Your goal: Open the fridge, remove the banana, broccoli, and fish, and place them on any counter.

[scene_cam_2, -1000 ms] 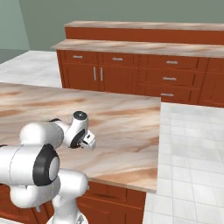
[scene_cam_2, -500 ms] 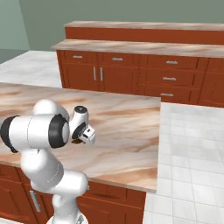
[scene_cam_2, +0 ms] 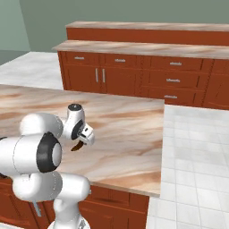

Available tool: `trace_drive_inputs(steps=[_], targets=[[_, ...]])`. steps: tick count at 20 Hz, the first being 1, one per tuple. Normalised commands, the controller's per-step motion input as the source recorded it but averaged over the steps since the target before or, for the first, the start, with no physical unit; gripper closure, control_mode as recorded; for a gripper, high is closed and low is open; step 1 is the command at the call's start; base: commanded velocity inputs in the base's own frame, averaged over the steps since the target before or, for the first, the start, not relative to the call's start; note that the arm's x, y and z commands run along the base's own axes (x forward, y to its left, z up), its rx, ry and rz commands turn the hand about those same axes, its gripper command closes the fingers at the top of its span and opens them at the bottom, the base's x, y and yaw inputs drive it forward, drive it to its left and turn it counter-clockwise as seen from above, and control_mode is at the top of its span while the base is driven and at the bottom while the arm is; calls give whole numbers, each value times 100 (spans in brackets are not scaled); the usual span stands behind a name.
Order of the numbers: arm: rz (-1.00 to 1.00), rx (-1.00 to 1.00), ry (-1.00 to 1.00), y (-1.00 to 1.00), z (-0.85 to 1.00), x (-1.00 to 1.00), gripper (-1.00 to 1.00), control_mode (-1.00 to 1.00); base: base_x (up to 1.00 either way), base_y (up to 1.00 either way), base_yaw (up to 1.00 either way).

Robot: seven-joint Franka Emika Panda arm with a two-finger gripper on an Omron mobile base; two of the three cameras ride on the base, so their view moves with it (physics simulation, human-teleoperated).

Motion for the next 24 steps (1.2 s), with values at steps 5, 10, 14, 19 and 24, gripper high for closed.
trace_drive_inputs(steps=[5,10,14,19,24], targets=[[0,-11,-16,0,92,-66,-100,-100,0,0,0],[0,-10,-14,0,100,-41,-100,-100,0,0,0],[2,-3,-1,0,100,-32,-100,-100,0,0,0],[2,0,4,0,100,-37,-100,-100,0,0,0],[1,0,4,0,100,-47,-100,-100,0,0,0]])
